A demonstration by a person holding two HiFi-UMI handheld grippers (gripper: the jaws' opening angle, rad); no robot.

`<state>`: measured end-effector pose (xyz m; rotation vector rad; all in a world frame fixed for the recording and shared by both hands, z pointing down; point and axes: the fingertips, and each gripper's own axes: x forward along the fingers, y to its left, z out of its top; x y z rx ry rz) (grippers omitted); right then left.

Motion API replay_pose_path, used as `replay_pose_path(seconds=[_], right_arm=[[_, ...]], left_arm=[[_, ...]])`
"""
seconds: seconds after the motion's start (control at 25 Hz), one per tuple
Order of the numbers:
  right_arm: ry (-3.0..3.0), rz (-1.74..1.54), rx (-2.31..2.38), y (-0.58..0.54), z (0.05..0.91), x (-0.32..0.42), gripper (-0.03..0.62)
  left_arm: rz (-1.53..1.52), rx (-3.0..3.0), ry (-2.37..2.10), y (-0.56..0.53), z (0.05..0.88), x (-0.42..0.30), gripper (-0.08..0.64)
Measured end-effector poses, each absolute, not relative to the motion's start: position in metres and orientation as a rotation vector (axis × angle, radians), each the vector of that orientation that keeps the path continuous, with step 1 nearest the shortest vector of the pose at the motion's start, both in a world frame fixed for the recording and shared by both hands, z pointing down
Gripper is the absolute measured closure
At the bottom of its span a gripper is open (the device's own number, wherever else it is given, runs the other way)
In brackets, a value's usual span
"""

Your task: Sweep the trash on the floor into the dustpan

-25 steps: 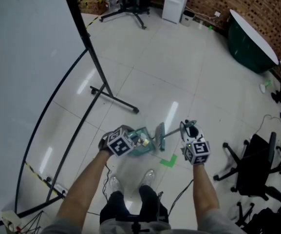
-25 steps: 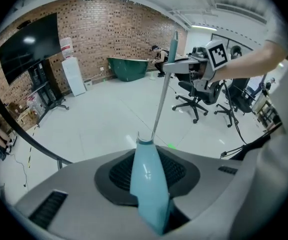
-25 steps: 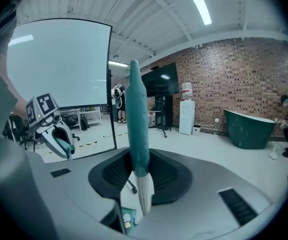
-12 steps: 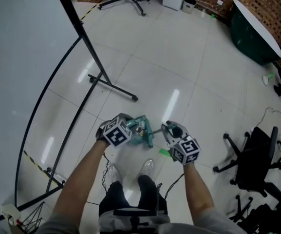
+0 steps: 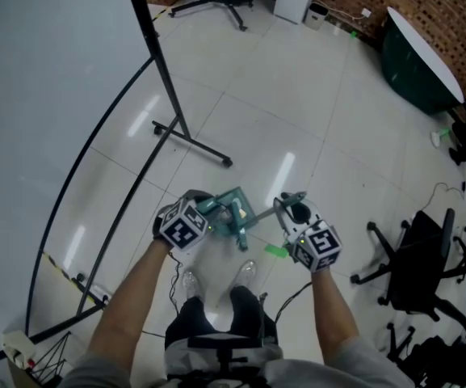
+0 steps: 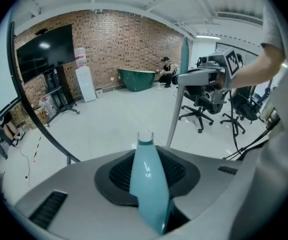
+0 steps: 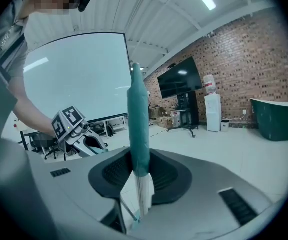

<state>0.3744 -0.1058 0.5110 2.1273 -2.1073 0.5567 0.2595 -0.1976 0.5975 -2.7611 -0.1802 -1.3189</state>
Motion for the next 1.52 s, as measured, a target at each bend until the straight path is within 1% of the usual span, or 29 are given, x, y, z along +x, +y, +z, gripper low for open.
replay_pose_path(seconds=[0.36, 0.56, 0.96, 1.52], right_arm=[[-2.088, 0.281, 2.119, -0.111, 0.43, 0.326, 0.497], [-2.023, 0.233, 2.155, -0.115, 0.396, 0.317, 0.497], [-1.973, 0.189, 2.171, -0.112, 0.365, 0.295, 0.497], [-1.964, 0.241, 2.182, -0.121, 0.36, 0.276, 0.497]], left_arm=[[-1.207, -2.831, -0.047, -0.215, 0.554, 0.206, 0.449], [-1.182, -2.84, 0.016, -0.226, 0.525, 0.188, 0.449], [-1.102, -2.828, 0.083, -0.233, 0.484, 0.17, 0.449], [-1.095, -2.841, 0.085, -0.23, 0.475, 0.17, 0.449]])
